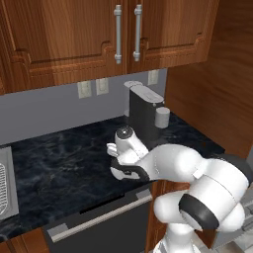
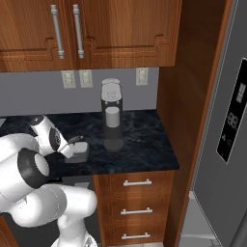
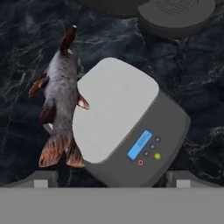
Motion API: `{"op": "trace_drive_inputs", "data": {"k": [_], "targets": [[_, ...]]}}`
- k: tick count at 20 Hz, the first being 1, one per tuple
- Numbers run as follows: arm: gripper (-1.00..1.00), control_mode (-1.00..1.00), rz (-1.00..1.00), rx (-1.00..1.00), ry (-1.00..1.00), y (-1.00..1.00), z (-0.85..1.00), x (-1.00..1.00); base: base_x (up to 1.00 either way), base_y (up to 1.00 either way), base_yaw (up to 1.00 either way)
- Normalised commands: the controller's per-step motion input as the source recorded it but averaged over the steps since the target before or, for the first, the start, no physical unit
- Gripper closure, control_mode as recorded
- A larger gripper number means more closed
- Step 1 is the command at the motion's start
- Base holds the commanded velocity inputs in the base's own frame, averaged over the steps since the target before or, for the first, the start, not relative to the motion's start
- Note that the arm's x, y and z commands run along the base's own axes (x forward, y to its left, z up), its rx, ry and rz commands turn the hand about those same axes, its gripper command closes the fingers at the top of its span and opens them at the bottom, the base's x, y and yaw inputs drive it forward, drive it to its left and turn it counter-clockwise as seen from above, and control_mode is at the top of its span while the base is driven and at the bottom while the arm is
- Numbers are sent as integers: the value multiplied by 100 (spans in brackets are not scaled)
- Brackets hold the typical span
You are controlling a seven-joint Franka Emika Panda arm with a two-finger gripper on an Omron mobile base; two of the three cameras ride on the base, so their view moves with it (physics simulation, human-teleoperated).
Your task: Take the fish from the fridge and place it on the digital scale on the counter by the fridge. Wait a few seconds for a reading, then move it to the plate on the dining counter.
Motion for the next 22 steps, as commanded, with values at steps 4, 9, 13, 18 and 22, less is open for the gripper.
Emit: {"op": "trace_drive_inputs", "data": {"k": [4, 9, 13, 18, 22], "targets": [[-100, -100, -10, 3, -17, -2, 57, -55, 0, 0, 0], [-100, -100, -2, 9, -20, -1, 96, -74, 0, 0, 0], [-100, -100, 0, 13, -7, -8, 100, -77, 0, 0, 0], [-100, -100, 4, 10, -1, -22, 100, -65, 0, 0, 0], [-100, -100, 20, 12, 0, -25, 100, -42, 0, 0, 0]]}}
